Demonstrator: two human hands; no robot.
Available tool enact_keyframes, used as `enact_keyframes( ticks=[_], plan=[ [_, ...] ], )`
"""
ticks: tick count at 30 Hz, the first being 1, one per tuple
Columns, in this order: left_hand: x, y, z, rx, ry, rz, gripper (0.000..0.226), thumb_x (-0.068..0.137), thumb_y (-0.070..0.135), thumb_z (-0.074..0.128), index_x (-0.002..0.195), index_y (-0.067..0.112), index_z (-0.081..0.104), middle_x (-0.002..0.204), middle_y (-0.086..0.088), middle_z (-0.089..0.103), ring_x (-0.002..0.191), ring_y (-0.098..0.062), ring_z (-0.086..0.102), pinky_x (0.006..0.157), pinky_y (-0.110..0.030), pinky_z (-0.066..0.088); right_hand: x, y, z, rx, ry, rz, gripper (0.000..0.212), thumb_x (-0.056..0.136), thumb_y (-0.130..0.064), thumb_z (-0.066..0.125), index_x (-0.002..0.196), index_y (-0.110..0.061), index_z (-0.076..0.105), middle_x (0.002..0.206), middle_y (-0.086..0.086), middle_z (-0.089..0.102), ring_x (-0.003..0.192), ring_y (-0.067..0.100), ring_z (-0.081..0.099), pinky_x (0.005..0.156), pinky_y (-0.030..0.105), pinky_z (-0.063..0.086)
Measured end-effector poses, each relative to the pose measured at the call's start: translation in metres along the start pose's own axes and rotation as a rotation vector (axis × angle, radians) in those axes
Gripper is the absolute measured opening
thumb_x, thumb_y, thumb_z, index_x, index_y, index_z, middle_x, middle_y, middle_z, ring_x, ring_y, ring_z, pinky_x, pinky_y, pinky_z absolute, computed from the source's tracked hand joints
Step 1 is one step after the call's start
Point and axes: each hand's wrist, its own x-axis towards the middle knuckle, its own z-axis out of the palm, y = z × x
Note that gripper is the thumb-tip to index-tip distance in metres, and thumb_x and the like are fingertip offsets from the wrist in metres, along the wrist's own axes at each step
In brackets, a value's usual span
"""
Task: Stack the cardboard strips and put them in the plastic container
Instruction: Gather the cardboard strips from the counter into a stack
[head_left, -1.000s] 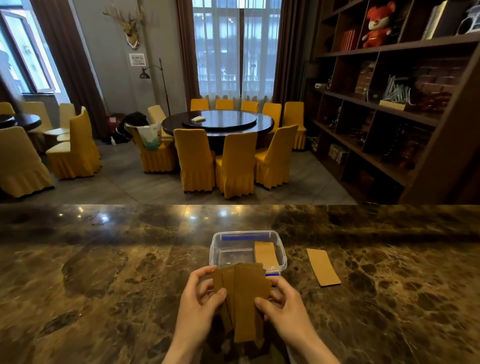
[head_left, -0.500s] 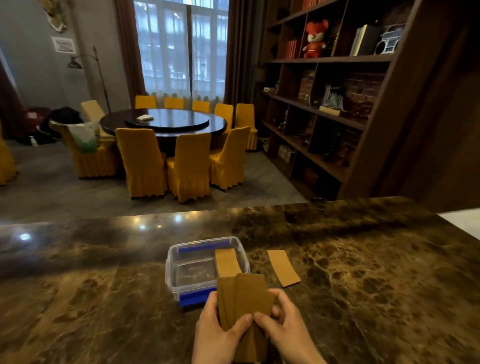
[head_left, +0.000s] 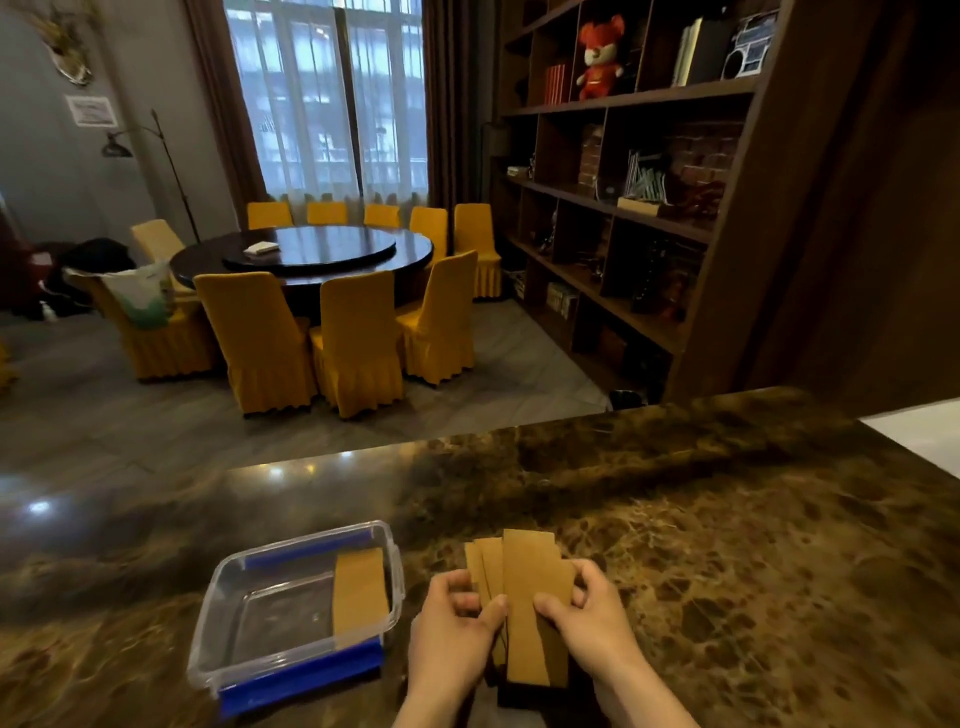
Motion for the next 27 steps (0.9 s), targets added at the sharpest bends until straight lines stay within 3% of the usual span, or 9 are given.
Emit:
enact_keyframes(
  ticks=[3, 5, 9, 12, 16, 21, 25, 27],
  plan=[
    [0.022, 0.005, 0.009, 0.159, 0.07, -0.052, 0.062, 0.079, 0.049, 0.08, 0.131, 0.028, 0.053, 0.099, 0.016, 0.067, 0.097, -0.009, 0.066, 0.094, -0.035, 0.055, 0.032, -0.005, 0.008, -0.066, -0.044, 0.006, 0.032, 0.092, -0.005, 0.069, 0.117, -0.019, 0.056, 0.106, 0.002, 0.071, 0.099, 0.019, 0.069, 0.089, 0.038, 0.058],
    [0.051, 0.011, 0.036, 0.258, 0.2, -0.125, 0.069, 0.077, 0.055, 0.079, 0.133, 0.028, 0.051, 0.118, 0.008, 0.067, 0.111, -0.015, 0.065, 0.098, -0.037, 0.054, 0.084, 0.001, 0.005, -0.116, -0.108, 0.061, 0.03, 0.09, -0.007, 0.07, 0.112, -0.022, 0.056, 0.11, 0.003, 0.071, 0.103, 0.021, 0.068, 0.097, 0.043, 0.057],
    [0.061, 0.013, 0.03, 0.359, 0.174, -0.197, 0.085, 0.074, 0.057, 0.08, 0.143, 0.025, 0.042, 0.136, 0.002, 0.063, 0.125, -0.021, 0.061, 0.1, -0.038, 0.051, 0.087, 0.004, 0.03, -0.29, -0.021, 0.069, 0.029, 0.087, -0.018, 0.074, 0.1, -0.031, 0.053, 0.117, 0.001, 0.069, 0.11, 0.023, 0.065, 0.099, 0.04, 0.054],
    [0.063, 0.024, 0.038, 0.349, 0.111, -0.252, 0.097, 0.068, 0.053, 0.085, 0.146, 0.022, 0.038, 0.133, 0.0, 0.065, 0.124, -0.024, 0.062, 0.104, -0.04, 0.052, 0.086, 0.003, 0.031, -0.332, 0.065, 0.052, 0.032, 0.081, -0.023, 0.079, 0.1, -0.033, 0.055, 0.115, -0.001, 0.068, 0.112, 0.023, 0.063, 0.096, 0.037, 0.055],
    [0.066, 0.027, 0.038, 0.324, 0.074, -0.324, 0.092, 0.069, 0.038, 0.087, 0.145, 0.02, 0.039, 0.132, -0.003, 0.065, 0.124, -0.027, 0.062, 0.106, -0.044, 0.052, 0.079, -0.003, 0.032, -0.365, 0.067, 0.043, 0.029, 0.078, -0.022, 0.081, 0.098, -0.028, 0.061, 0.111, -0.001, 0.068, 0.112, 0.023, 0.062, 0.097, 0.039, 0.054],
    [0.065, 0.027, 0.038, 0.192, 0.064, -0.359, 0.062, 0.066, 0.02, 0.091, 0.119, 0.017, 0.059, 0.113, -0.006, 0.072, 0.108, -0.026, 0.067, 0.102, -0.045, 0.056, 0.08, -0.004, 0.025, -0.318, 0.002, 0.078, 0.024, 0.077, -0.016, 0.078, 0.088, -0.029, 0.062, 0.099, -0.002, 0.068, 0.101, 0.022, 0.064, 0.093, 0.04, 0.056],
    [0.054, 0.021, 0.035, 0.057, 0.036, -0.219, 0.06, 0.066, 0.007, 0.092, 0.116, 0.018, 0.06, 0.109, -0.004, 0.072, 0.105, -0.025, 0.068, 0.103, -0.047, 0.055, 0.074, 0.003, 0.021, -0.204, -0.093, 0.056, 0.029, 0.083, -0.012, 0.074, 0.095, -0.031, 0.056, 0.1, -0.006, 0.066, 0.098, 0.017, 0.065, 0.093, 0.038, 0.057],
    [0.043, 0.014, 0.028, 0.004, -0.007, -0.109, 0.067, 0.069, 0.003, 0.089, 0.123, 0.02, 0.055, 0.115, -0.003, 0.069, 0.109, -0.022, 0.066, 0.106, -0.046, 0.053, 0.064, 0.007, 0.022, -0.111, -0.153, 0.03, 0.033, 0.085, -0.007, 0.072, 0.103, -0.029, 0.055, 0.102, -0.005, 0.071, 0.093, 0.012, 0.069, 0.084, 0.029, 0.059]
  ],
)
